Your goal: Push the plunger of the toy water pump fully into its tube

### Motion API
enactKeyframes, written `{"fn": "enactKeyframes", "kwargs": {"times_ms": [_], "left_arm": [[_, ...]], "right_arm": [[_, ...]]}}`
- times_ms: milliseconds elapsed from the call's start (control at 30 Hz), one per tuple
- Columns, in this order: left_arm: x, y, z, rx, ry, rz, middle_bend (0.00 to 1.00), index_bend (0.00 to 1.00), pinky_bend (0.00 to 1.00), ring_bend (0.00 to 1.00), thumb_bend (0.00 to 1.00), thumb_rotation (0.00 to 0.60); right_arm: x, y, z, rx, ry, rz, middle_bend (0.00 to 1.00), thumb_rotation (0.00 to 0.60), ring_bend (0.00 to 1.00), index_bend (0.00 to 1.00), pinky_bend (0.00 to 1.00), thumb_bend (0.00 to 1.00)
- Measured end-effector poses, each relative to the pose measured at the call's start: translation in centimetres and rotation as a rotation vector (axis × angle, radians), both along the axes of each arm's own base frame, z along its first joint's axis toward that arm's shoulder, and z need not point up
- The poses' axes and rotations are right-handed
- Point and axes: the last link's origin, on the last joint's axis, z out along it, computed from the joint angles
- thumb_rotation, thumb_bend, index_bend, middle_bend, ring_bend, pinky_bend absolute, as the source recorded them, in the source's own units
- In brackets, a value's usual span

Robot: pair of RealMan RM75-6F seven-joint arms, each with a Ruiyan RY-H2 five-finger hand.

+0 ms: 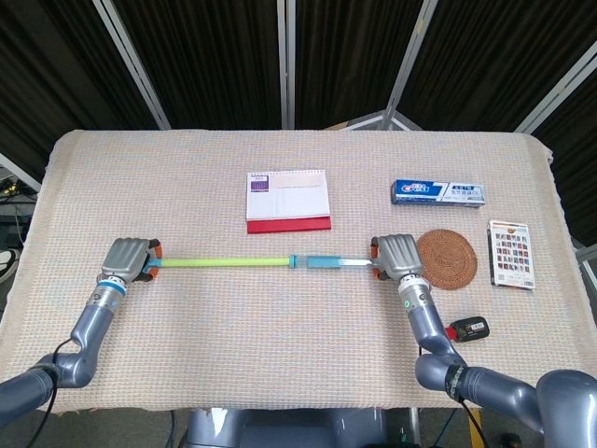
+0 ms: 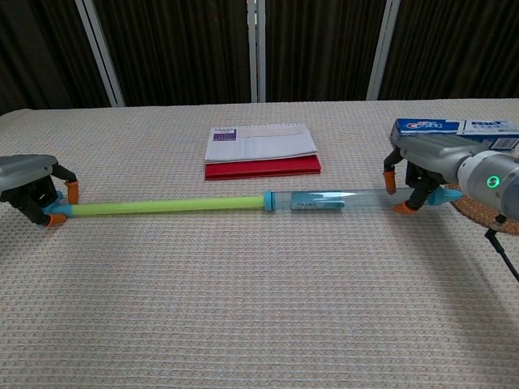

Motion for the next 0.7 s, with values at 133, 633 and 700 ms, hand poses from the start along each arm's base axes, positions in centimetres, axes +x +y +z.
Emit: {"fn": "enactKeyframes", "kwargs": {"times_ms": [133, 633, 700], "left_arm": [[0.1, 0.1, -0.1, 0.005, -0.010, 0.002, 0.87, 0.64, 1.00, 0.81, 0.44, 0.600], [2.6, 0.3, -0.5, 0.027, -0.105, -0.009, 0.87, 0.69, 1.00, 0.81, 0.44, 0.600], [3.3, 0.3, -0.7, 0.027, -0.117, -0.017, 0.87, 0.70, 1.00, 0.81, 0.44, 0.600]], "right_arm": [[0.1, 0.1, 0.0, 0.002, 0.000, 0.004, 1.00, 0.600, 1.00, 0.66, 1.00, 0.31], [2.3, 0.4, -0.3, 0.016, -0.044, 0.020, 1.00, 0.600, 1.00, 0.67, 1.00, 0.33], [2.8, 0.4, -0.4, 0.016, -0.048, 0.023, 1.00, 0.600, 1.00, 0.67, 1.00, 0.33]]}}
